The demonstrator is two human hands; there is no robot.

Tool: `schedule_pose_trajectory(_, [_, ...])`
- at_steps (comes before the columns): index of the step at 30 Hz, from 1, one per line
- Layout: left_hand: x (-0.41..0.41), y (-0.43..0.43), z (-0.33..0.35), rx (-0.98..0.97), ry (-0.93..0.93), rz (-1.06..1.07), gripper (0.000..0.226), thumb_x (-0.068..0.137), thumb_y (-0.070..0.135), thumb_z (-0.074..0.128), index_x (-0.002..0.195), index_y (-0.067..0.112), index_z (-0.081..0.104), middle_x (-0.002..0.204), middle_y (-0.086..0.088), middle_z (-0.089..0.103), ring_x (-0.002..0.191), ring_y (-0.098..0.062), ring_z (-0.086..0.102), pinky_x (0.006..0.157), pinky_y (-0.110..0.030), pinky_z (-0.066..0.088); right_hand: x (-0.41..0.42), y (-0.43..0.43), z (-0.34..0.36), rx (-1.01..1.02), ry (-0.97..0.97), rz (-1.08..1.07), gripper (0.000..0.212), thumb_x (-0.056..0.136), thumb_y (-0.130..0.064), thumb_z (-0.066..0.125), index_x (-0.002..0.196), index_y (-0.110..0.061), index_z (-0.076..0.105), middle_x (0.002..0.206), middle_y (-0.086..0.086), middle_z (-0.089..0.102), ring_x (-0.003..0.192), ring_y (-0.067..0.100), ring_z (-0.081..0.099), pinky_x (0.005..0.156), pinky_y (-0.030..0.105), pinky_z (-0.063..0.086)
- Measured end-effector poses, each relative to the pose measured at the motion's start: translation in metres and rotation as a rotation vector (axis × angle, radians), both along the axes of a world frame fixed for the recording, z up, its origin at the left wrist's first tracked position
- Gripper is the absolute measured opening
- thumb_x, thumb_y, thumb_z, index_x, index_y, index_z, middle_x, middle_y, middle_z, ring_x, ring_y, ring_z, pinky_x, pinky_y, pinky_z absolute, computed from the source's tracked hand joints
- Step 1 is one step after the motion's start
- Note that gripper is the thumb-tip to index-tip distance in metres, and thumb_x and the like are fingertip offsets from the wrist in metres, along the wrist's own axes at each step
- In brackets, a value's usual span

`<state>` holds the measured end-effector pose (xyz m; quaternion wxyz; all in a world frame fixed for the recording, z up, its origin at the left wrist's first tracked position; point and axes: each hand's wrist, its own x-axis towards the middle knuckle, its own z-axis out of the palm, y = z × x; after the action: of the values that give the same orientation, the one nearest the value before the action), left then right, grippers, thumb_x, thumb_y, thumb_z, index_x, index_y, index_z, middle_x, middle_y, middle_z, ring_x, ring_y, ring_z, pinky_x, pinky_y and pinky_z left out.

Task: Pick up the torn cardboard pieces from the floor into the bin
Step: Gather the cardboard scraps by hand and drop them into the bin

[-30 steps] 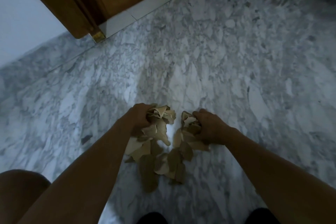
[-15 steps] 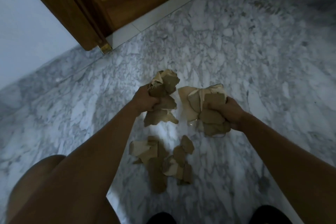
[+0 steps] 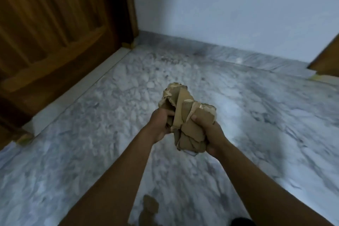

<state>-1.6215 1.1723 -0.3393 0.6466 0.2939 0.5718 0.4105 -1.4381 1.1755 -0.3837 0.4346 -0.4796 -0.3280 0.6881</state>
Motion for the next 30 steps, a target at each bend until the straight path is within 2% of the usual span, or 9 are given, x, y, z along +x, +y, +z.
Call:
schedule_pose_trajectory(4, [0.084, 0.025, 0.050, 0.069, -0.036, -0.107, 0.022, 0.090, 0.009, 0.048, 0.093, 0.014, 0.069, 0.077, -0.013, 0.064, 0.067, -0.029, 0.056, 0.071, -0.040, 0.049, 0.084, 0.001, 0.055, 0.069, -0.029, -0.151, 0.050, 0.084, -0.030, 0.075, 0.127, -0.008, 0.062, 0.119, 0.018, 0.070, 0.109, 0.035, 0.068, 0.084, 0.044, 0.058])
schedule_pose_trajectory(9, [0.213, 0.044, 0.119, 0.191, -0.082, -0.303, 0.030, 0.093, 0.029, 0.042, 0.087, 0.020, 0.070, 0.074, -0.004, 0.071, 0.061, -0.021, 0.062, 0.059, -0.028, 0.049, 0.205, -0.003, 0.126, 0.139, -0.083, -0.361, 0.042, 0.084, -0.023, 0.075, 0.122, -0.009, 0.066, 0.115, 0.016, 0.072, 0.105, 0.033, 0.070, 0.077, 0.040, 0.059])
schedule_pose_trajectory(12, [0.320, 0.057, 0.147, 0.211, -0.077, -0.337, 0.039, 0.071, 0.032, 0.058, 0.103, 0.013, 0.071, 0.092, -0.013, 0.071, 0.073, -0.029, 0.066, 0.065, -0.037, 0.055, 0.307, -0.008, 0.164, 0.186, -0.096, -0.518, 0.038, 0.085, -0.014, 0.073, 0.122, -0.008, 0.067, 0.115, 0.014, 0.072, 0.103, 0.030, 0.070, 0.079, 0.039, 0.058])
schedule_pose_trajectory(14, [0.397, 0.055, 0.162, 0.197, -0.077, -0.375, 0.048, 0.065, 0.027, 0.063, 0.108, 0.009, 0.071, 0.103, -0.018, 0.072, 0.091, -0.035, 0.068, 0.081, -0.051, 0.058, 0.380, -0.018, 0.181, 0.209, -0.132, -0.602, 0.046, 0.079, -0.018, 0.078, 0.123, -0.009, 0.067, 0.117, 0.015, 0.072, 0.109, 0.034, 0.068, 0.090, 0.047, 0.057])
schedule_pose_trajectory(16, [0.475, 0.045, 0.173, 0.232, -0.094, -0.462, 0.034, 0.079, 0.021, 0.062, 0.110, 0.011, 0.070, 0.107, -0.015, 0.072, 0.098, -0.033, 0.067, 0.093, -0.052, 0.054, 0.455, -0.034, 0.192, 0.229, -0.172, -0.707, 0.044, 0.078, -0.016, 0.080, 0.120, -0.007, 0.068, 0.115, 0.015, 0.072, 0.108, 0.036, 0.068, 0.093, 0.052, 0.055])
schedule_pose_trajectory(19, [0.592, 0.031, 0.170, 0.335, -0.120, -0.594, 0.038, 0.090, 0.010, 0.052, 0.125, 0.020, 0.059, 0.116, -0.008, 0.071, 0.100, -0.029, 0.068, 0.086, -0.047, 0.058, 0.560, -0.066, 0.198, 0.257, -0.235, -0.890, 0.039, 0.076, -0.014, 0.084, 0.112, -0.014, 0.068, 0.104, 0.007, 0.076, 0.095, 0.026, 0.073, 0.083, 0.044, 0.059])
schedule_pose_trajectory(23, [0.722, -0.001, 0.161, 0.358, -0.158, -0.695, 0.058, 0.095, 0.002, 0.046, 0.139, 0.041, 0.040, 0.121, 0.001, 0.066, 0.102, -0.025, 0.067, 0.057, -0.031, 0.058, 0.675, -0.110, 0.187, 0.218, -0.431, -1.069, 0.065, 0.068, -0.036, 0.089, 0.120, -0.021, 0.053, 0.109, 0.000, 0.072, 0.098, 0.021, 0.071, 0.088, 0.044, 0.058])
schedule_pose_trajectory(27, [0.799, -0.028, 0.144, 0.258, -0.078, -0.869, 0.052, 0.098, 0.021, 0.054, 0.145, 0.034, 0.035, 0.137, -0.002, 0.056, 0.105, -0.027, 0.065, 0.076, -0.040, 0.061, 0.759, -0.145, 0.164, 0.084, -0.531, -1.241, 0.077, 0.076, -0.044, 0.081, 0.134, -0.020, 0.036, 0.116, 0.002, 0.061, 0.104, 0.025, 0.063, 0.096, 0.046, 0.053])
schedule_pose_trajectory(30, [0.818, -0.034, 0.134, 0.245, 0.102, -1.053, 0.058, 0.096, 0.047, 0.055, 0.149, 0.036, 0.033, 0.146, 0.002, 0.046, 0.113, -0.024, 0.060, 0.090, -0.041, 0.057, 0.790, -0.159, 0.148, -0.108, -0.630, -1.288, 0.104, 0.061, -0.061, 0.081, 0.143, -0.021, 0.030, 0.135, 0.012, 0.054, 0.116, 0.035, 0.057, 0.103, 0.050, 0.048])
